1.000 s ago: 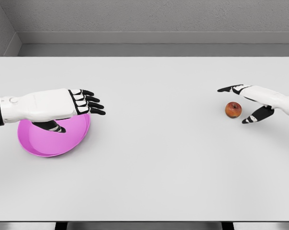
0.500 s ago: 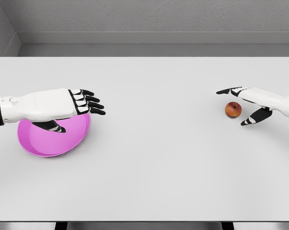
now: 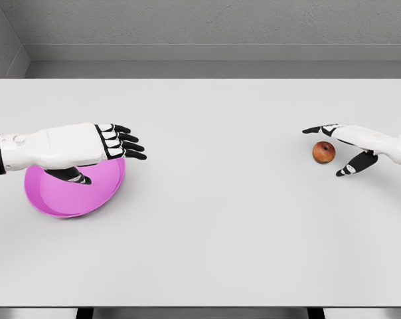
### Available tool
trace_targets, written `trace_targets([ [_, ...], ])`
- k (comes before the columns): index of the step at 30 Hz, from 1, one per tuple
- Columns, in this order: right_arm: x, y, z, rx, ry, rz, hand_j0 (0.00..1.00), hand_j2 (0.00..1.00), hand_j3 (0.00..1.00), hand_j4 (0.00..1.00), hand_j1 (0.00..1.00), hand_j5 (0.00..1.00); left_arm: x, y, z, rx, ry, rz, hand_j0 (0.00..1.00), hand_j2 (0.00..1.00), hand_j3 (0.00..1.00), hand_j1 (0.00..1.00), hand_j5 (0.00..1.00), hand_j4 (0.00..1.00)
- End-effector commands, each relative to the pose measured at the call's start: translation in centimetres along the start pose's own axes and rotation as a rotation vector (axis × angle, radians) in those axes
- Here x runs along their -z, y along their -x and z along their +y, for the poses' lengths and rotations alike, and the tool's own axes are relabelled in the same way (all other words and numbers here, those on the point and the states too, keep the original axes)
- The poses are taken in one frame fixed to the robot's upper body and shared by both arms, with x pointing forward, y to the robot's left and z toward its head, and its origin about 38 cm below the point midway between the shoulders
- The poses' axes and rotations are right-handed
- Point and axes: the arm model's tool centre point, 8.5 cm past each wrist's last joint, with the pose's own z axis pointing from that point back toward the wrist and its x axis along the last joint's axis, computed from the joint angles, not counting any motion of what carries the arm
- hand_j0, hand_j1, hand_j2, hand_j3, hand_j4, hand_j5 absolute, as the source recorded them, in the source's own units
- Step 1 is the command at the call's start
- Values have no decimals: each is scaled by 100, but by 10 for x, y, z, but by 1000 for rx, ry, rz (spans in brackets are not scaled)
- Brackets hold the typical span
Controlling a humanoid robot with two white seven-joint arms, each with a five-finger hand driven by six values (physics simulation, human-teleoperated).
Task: Put the apple on the plate with both arms
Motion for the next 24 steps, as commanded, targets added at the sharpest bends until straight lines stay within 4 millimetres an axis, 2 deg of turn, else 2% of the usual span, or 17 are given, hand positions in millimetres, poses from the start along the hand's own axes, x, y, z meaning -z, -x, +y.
trace_targets([
  [1, 0, 0, 0, 6, 4, 0, 100, 100, 100, 100, 100, 100, 0, 0, 1, -5, -5, 0, 100, 100, 100, 100, 100, 100],
  [6, 0, 0, -4, 2, 10, -1, 81, 81, 81, 81, 81, 81, 0, 0, 1, -5, -5, 0, 100, 100, 100, 100, 100, 100],
  [24, 3, 3, 2, 17, -1, 6, 79, 79, 79, 79, 79, 79, 0, 0, 0, -6, -3, 1, 100, 100, 100, 100, 100, 100],
])
